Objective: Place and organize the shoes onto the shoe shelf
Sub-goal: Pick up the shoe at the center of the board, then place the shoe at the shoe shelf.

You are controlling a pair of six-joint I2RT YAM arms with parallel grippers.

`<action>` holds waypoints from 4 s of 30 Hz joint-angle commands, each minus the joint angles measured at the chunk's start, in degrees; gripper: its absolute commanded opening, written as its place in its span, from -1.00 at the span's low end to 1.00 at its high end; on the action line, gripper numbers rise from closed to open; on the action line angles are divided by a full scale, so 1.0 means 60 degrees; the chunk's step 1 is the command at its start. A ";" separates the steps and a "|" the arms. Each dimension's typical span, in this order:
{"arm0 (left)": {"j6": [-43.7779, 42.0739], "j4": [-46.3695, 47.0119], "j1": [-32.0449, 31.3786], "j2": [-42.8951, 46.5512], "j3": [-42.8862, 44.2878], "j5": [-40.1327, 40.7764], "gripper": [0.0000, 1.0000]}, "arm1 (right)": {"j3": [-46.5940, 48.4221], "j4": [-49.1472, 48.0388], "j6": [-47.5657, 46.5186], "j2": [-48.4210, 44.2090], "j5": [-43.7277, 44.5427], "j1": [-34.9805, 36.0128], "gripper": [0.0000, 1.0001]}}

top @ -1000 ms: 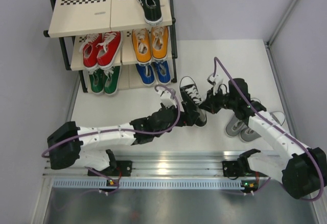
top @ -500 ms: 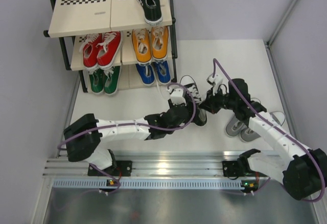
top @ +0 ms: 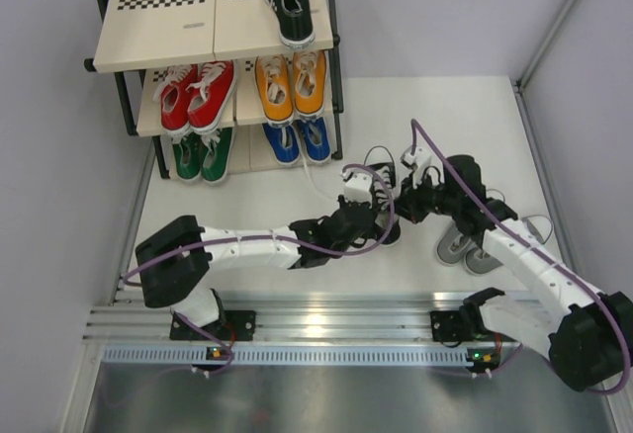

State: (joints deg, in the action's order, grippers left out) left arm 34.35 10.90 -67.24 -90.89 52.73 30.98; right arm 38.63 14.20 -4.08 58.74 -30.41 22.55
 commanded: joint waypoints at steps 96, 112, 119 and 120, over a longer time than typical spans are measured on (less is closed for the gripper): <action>-0.0042 -0.3076 0.9083 -0.0232 1.1076 -0.3724 -1.00 | 0.1120 0.2966 -0.4374 -0.1309 -0.4057 -0.3640 0.04; 0.1057 -0.3529 0.9186 -0.0232 1.0386 -0.5105 -0.92 | 0.1105 0.2952 -0.4389 -0.1294 -0.4057 -0.3655 0.03; 0.1029 -0.4129 0.9302 0.0206 1.0430 -0.4768 -0.13 | 0.1076 0.2966 -0.4374 -0.1367 -0.4057 -0.3670 0.03; 0.0985 -0.4203 0.9332 0.0265 1.0459 -0.4667 -0.06 | 0.1076 0.2966 -0.4374 -0.1367 -0.4057 -0.3670 0.03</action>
State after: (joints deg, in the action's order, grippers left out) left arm 39.62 -15.07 -11.18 -93.54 114.85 4.91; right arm 44.56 32.64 -28.97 51.09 -53.10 1.56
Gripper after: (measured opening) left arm 0.438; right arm 0.514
